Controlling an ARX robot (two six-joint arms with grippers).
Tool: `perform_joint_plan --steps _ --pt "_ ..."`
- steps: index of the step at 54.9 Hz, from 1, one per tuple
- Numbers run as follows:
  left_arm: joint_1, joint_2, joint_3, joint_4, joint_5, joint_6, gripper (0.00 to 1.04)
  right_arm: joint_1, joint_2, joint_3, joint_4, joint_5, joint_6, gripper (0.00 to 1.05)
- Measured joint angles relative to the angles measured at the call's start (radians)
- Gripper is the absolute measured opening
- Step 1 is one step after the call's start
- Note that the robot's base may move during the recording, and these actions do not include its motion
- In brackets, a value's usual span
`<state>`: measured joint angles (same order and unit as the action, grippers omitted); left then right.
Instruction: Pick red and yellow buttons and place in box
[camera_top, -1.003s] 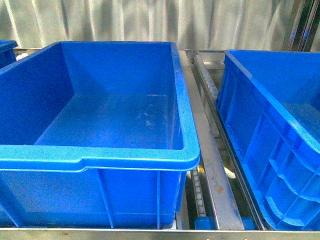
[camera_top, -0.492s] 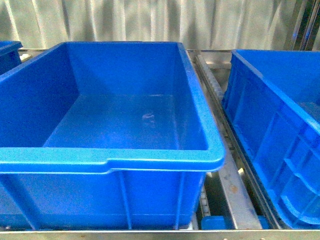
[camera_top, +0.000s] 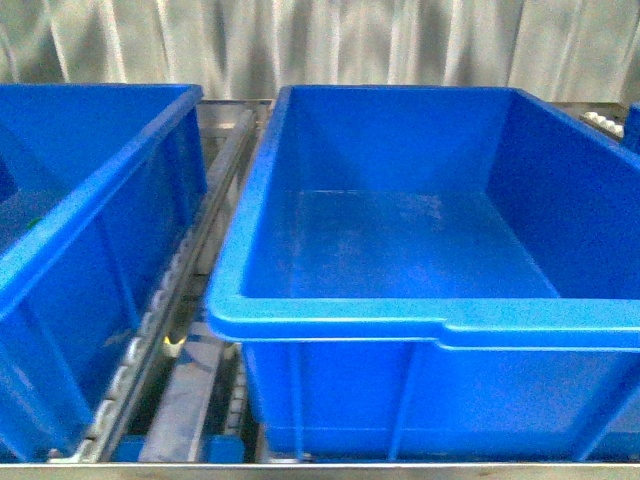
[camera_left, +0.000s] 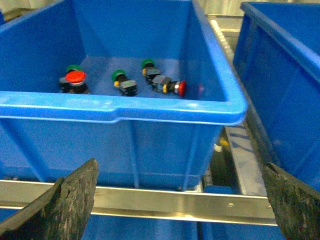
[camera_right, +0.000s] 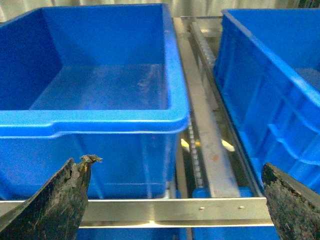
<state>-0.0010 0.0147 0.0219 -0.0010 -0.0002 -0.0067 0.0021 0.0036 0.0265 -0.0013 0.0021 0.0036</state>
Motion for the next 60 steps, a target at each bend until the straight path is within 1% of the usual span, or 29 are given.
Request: perform_joint_plan --steps 26,58,59,60 --pt "0.000 0.000 0.000 0.001 -0.008 -0.001 0.97 -0.002 0.000 0.000 0.000 -0.011 -0.001 0.99" --pt "0.000 0.000 0.000 0.001 -0.001 0.000 0.97 -0.002 0.000 -0.001 0.000 -0.003 0.000 0.99" --pt "-0.010 0.011 0.002 -0.010 -0.034 -0.016 0.97 -0.002 0.000 -0.001 0.000 -0.003 0.000 0.99" --pt "-0.032 0.034 0.018 -0.051 -0.121 -0.053 0.97 -0.002 0.000 -0.001 0.000 -0.003 -0.001 0.99"
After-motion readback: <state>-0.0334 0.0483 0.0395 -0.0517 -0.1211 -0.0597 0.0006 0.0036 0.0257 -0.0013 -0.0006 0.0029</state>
